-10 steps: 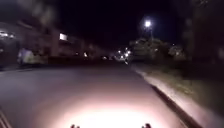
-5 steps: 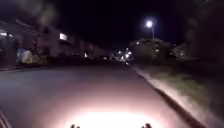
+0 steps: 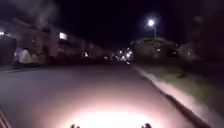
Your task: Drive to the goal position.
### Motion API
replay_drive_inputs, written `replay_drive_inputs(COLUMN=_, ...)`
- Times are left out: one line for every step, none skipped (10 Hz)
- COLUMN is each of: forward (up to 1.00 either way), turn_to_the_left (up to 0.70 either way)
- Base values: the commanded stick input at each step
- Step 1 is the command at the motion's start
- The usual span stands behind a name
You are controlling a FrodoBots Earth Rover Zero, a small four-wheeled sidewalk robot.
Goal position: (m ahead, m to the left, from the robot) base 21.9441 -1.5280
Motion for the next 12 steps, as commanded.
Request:
replay_drive_inputs(forward=0.70, turn_to_the_left=-0.13)
replay_drive_inputs(forward=0.70, turn_to_the_left=-0.31)
replay_drive_inputs(forward=0.70, turn_to_the_left=0.00)
replay_drive_inputs(forward=0.70, turn_to_the_left=0.00)
replay_drive_inputs(forward=0.70, turn_to_the_left=0.00)
replay_drive_inputs(forward=0.70, turn_to_the_left=-0.33)
replay_drive_inputs(forward=0.70, turn_to_the_left=-0.14)
replay_drive_inputs(forward=0.70, turn_to_the_left=0.00)
replay_drive_inputs(forward=0.70, turn_to_the_left=0.00)
replay_drive_inputs(forward=0.70, turn_to_the_left=0.00)
replay_drive_inputs(forward=0.70, turn_to_the_left=0.00)
replay_drive_inputs(forward=0.70, turn_to_the_left=-0.02)
